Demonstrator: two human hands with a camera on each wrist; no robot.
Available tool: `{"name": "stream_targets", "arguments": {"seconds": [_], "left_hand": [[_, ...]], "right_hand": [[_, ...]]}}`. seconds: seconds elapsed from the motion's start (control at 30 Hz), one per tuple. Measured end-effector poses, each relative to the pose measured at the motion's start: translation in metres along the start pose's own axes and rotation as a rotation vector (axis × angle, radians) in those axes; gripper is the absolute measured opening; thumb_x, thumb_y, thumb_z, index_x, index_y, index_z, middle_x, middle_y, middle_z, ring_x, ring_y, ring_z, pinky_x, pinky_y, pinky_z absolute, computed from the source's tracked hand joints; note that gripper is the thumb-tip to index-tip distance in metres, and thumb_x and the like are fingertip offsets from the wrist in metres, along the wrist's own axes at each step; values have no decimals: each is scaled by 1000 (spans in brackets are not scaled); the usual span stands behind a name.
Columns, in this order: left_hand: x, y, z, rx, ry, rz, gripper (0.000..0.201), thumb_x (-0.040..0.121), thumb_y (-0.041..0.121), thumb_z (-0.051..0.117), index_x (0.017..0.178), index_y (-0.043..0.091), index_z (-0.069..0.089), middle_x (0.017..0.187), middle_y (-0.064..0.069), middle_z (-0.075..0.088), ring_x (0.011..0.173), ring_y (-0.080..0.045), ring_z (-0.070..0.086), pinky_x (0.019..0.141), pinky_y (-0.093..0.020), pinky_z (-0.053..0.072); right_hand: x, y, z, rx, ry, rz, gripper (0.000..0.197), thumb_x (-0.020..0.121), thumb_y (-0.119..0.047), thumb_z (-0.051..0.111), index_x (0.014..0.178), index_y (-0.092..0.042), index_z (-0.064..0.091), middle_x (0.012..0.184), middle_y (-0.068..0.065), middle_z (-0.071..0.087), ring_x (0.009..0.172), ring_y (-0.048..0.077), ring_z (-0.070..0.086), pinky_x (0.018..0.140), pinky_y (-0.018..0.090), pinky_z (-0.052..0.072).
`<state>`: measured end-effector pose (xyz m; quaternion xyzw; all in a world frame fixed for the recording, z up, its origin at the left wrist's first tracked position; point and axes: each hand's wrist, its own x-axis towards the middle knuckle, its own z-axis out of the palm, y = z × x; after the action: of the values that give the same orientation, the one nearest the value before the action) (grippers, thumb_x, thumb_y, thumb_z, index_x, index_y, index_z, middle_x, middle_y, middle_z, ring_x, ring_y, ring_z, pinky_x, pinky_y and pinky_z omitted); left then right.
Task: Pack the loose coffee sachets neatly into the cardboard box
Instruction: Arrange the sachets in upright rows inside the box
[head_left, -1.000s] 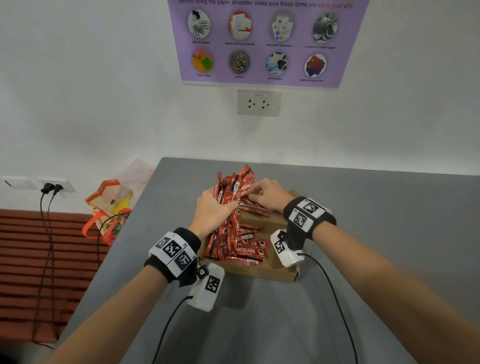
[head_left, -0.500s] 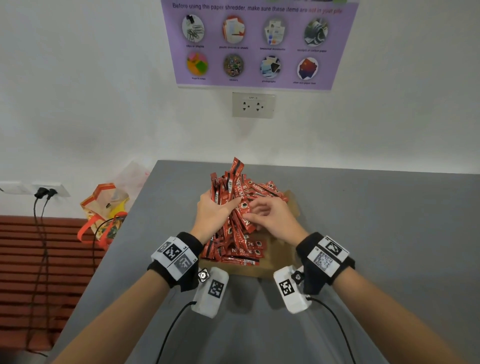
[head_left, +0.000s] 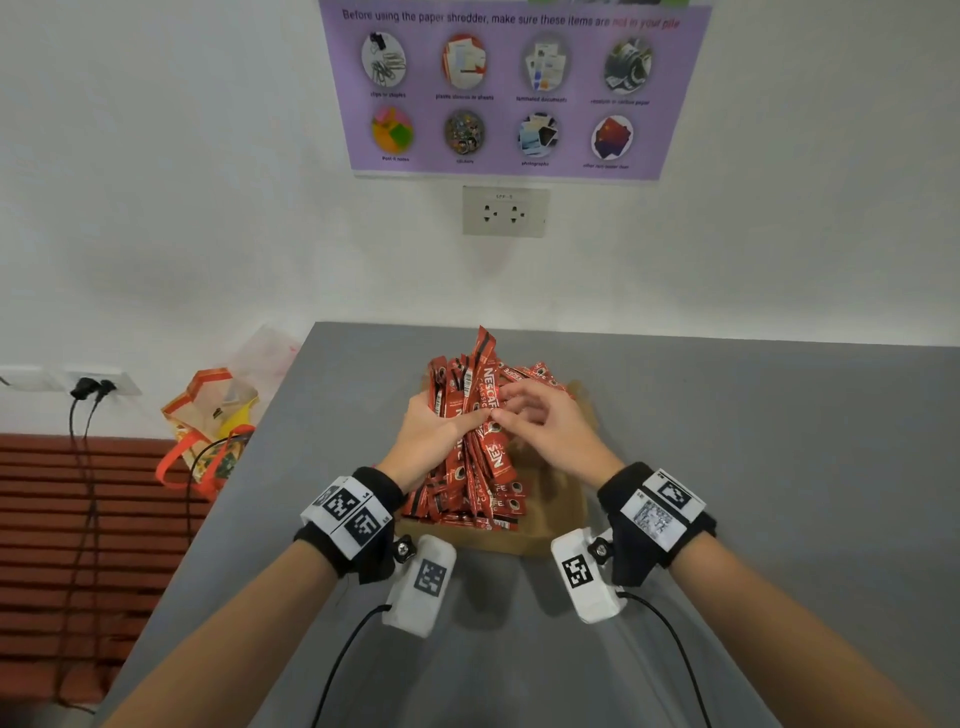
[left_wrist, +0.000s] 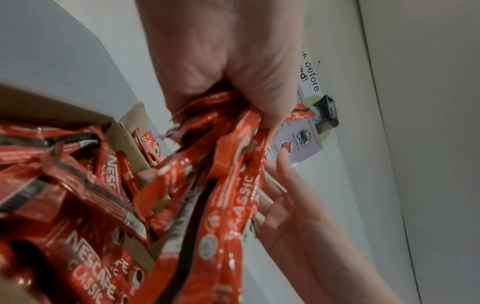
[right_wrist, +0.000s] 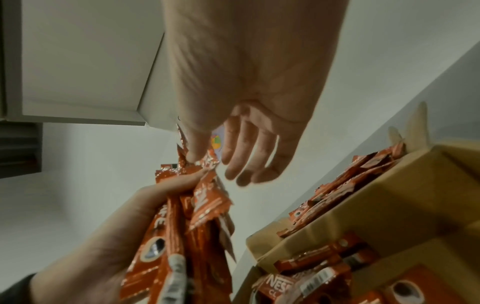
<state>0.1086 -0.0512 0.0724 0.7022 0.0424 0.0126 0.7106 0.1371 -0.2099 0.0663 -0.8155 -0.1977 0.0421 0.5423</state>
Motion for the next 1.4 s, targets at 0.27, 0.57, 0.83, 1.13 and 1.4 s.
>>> {"name": "stream_targets", "arguments": {"seconds": [0.27,0.57,0.83,1.13,1.4], "left_hand": [[5,0,-12,64,20,-115,20,79,7,71,92,17,59,93,-8,69,82,-22,68,79,-36,55],[14,6,6,816,-252,51,14,83,7,65,93,10,56,82,-2,63,60,-11,59,54,-19,52],[15,-11,26,1174,-576,106,20,79,1,59,98,7,61,93,-6,66,78,-21,62,74,-34,56],[7,-28,30,1426,-719,117,28,79,-2,52,106,4,58,106,-12,62,95,-30,60,81,-38,52],[8,-40,30,1494,-748,157,34,79,-2,52,112,4,56,109,-12,61,100,-29,59,86,-39,52]], "right_hand": [[4,11,-20,-135,88,81,18,80,-14,71,97,-10,69,85,-6,64,74,1,57,68,11,46],[-7,41,-32,-600,-138,150,10,79,-14,73,86,-14,66,82,-1,67,74,9,64,75,27,55],[-7,56,-30,-765,-227,93,8,84,-22,68,83,-14,69,84,1,69,73,13,64,73,29,53],[-14,64,-24,-903,-123,27,15,84,-29,66,88,-16,63,98,-3,58,94,14,50,80,27,45],[-22,65,-27,-868,-124,109,15,84,-29,67,91,-16,70,103,-3,53,100,13,49,80,24,44]]}}
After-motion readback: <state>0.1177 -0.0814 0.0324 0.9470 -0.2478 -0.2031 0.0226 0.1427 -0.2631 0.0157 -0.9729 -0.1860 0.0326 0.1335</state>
